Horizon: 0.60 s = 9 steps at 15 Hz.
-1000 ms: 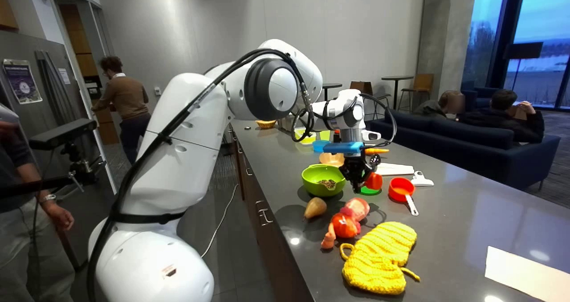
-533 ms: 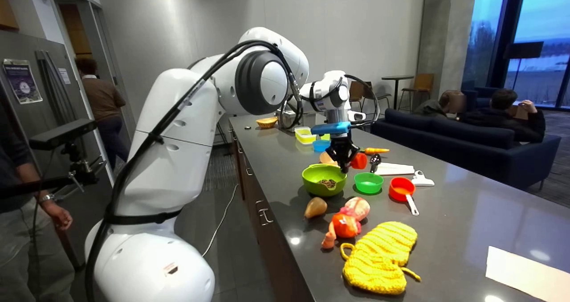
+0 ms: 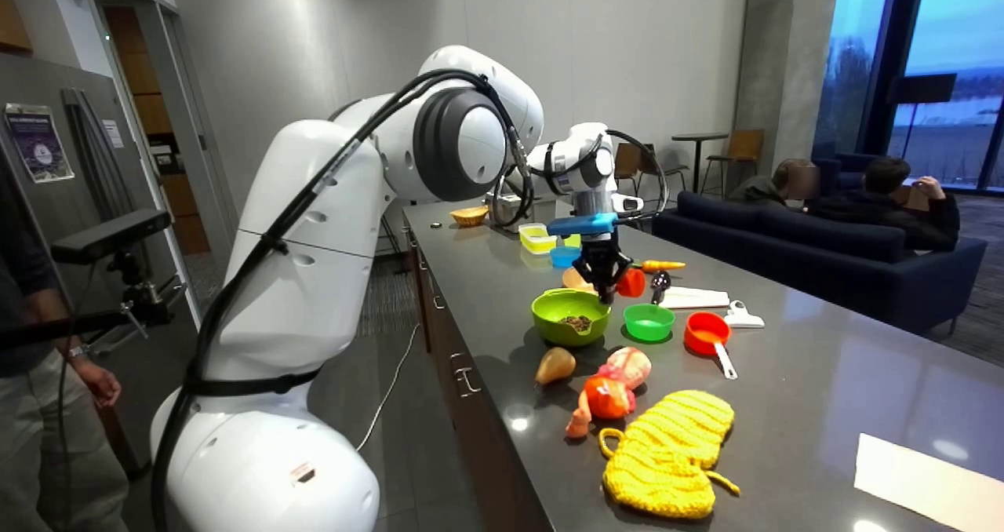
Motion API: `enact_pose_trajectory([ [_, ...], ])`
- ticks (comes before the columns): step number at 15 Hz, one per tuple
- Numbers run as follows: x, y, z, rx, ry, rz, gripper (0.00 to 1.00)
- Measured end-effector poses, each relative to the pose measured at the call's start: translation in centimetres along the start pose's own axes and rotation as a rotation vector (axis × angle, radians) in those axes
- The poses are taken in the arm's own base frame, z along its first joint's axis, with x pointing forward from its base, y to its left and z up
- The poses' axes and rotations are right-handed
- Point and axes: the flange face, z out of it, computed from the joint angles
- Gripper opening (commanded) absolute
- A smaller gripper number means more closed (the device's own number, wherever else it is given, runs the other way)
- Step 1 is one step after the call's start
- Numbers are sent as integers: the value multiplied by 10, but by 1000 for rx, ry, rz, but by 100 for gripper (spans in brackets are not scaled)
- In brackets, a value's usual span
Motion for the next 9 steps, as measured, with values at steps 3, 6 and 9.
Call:
enact_pose_trajectory([
  [3,-1,-9,-5,1,2,-29,1],
  [6,-4,-27,-13,5,-6,-94,1],
  [9,-8,-51,-19,10,-14,-169,1],
])
